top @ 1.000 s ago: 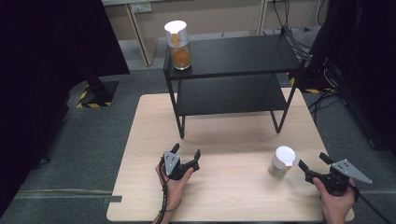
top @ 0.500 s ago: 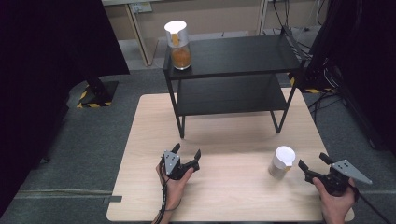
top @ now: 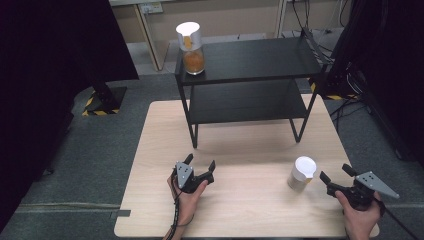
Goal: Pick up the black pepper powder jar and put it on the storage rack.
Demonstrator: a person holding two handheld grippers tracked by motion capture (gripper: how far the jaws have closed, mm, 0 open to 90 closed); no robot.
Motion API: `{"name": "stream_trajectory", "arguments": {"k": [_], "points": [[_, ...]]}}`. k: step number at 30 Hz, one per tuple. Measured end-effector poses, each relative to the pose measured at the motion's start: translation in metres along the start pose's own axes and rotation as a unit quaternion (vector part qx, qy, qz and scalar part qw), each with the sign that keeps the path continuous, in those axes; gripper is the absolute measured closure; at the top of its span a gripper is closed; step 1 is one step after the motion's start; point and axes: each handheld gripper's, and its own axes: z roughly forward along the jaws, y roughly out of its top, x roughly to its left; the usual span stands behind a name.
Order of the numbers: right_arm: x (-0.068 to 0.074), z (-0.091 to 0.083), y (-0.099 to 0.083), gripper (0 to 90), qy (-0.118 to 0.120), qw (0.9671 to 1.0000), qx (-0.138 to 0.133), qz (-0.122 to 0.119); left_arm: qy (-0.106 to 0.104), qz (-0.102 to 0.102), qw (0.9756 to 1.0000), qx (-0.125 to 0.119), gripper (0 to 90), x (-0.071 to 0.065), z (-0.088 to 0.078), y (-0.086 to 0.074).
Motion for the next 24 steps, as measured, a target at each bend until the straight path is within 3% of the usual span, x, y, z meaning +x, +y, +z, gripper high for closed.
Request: {"name": "stream_trajectory", "arguments": {"k": [13,24], "points": [[0.005,-0.004,0.004,6.0,0.007,0.9998,-0.018,-0.005,-0.001,-0.002,1.0000,0.001,9.5,-0.001,0.000,0.000],[0.011,-0.015,0.015,6.0,0.022,0.9980,-0.059,-0.010,-0.002,-0.001,1.0000,0.002,9.5,-0.001,0.001,0.001]]}}
